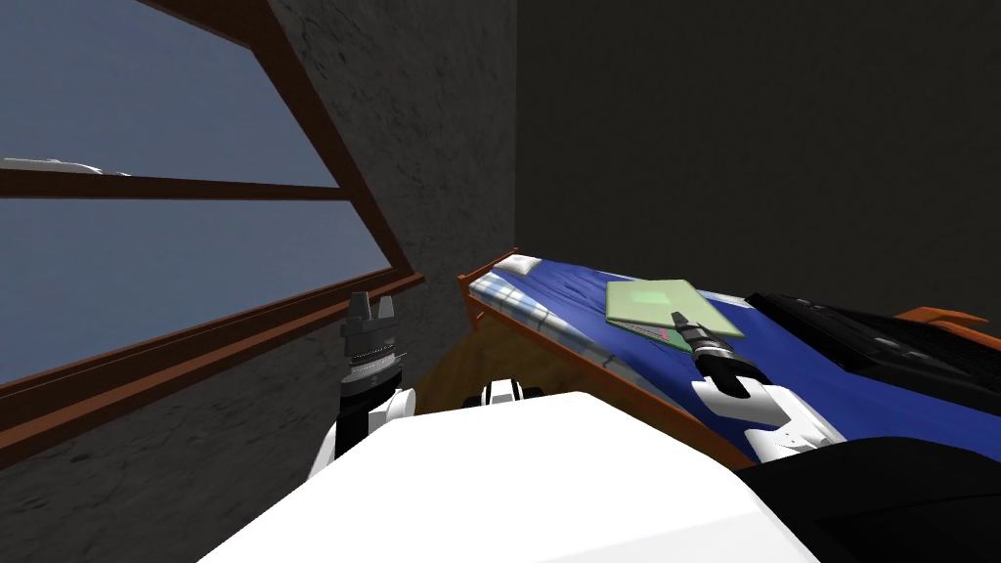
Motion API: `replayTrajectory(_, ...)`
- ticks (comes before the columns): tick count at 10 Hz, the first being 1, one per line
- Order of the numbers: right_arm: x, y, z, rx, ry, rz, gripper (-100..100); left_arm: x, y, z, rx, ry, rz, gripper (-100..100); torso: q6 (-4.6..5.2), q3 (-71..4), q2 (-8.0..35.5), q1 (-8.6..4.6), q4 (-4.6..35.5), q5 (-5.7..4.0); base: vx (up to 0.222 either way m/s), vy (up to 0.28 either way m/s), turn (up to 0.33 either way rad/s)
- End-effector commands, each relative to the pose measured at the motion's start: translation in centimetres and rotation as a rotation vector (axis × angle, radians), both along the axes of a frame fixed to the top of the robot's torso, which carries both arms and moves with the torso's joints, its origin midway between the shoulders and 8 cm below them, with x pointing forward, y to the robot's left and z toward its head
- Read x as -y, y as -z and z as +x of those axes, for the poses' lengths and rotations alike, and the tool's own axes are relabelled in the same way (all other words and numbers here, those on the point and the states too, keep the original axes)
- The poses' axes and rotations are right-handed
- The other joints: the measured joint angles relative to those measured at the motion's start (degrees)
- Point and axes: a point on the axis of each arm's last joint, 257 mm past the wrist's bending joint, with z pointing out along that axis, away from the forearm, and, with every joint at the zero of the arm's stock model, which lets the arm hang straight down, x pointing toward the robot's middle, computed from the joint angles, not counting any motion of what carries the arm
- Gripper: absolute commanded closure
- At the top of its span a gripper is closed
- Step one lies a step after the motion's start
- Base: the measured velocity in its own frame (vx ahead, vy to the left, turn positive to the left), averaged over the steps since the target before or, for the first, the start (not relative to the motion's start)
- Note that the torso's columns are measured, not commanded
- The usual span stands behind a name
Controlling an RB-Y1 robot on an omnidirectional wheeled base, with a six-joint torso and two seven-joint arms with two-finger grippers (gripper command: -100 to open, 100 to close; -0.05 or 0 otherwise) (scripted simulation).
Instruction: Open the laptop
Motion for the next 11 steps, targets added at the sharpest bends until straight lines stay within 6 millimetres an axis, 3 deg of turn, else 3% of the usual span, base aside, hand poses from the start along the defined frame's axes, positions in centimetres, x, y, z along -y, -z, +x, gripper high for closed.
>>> replayTrajectory(1, 1.4, -2.1, -0.3, 0.003, 0.018, -0.008, -100, 0.0, 0.0, 0.0, 0.000, 0.000, 0.000, 0, 0.03, 0.0, -0.1, -0.06, 0.0, -0.02, -0.045, 0.032, 0.062)
replayTrajectory(4, 2.6, -4.2, -0.5, 0.004, 0.038, -0.014, -100, 0.0, 0.0, 0.0, 0.000, 0.000, 0.000, 0, -0.03, -0.1, -0.1, -0.11, 0.0, -0.07, -0.045, 0.036, 0.068)
replayTrajectory(5, 2.3, -3.5, -0.5, 0.001, 0.033, -0.011, -100, 0.0, 0.0, 0.0, 0.000, 0.000, 0.000, 0, -0.01, -0.1, -0.1, -0.06, 0.0, -0.05, -0.018, 0.016, 0.014)
replayTrajectory(6, 2.4, -3.5, -0.5, 0.001, 0.036, -0.009, 0, 0.0, 0.0, 0.0, 0.000, 0.000, 0.000, 0, 0.02, -0.1, -0.2, -0.15, -0.1, -0.10, 0.000, 0.000, 0.000)
replayTrajectory(11, 2.4, -3.6, -0.5, 0.002, 0.035, -0.009, 0, 0.0, 0.0, 0.0, 0.000, 0.000, 0.000, 0, -0.01, 0.0, -0.1, -0.27, -0.1, -0.26, 0.000, 0.000, 0.000)
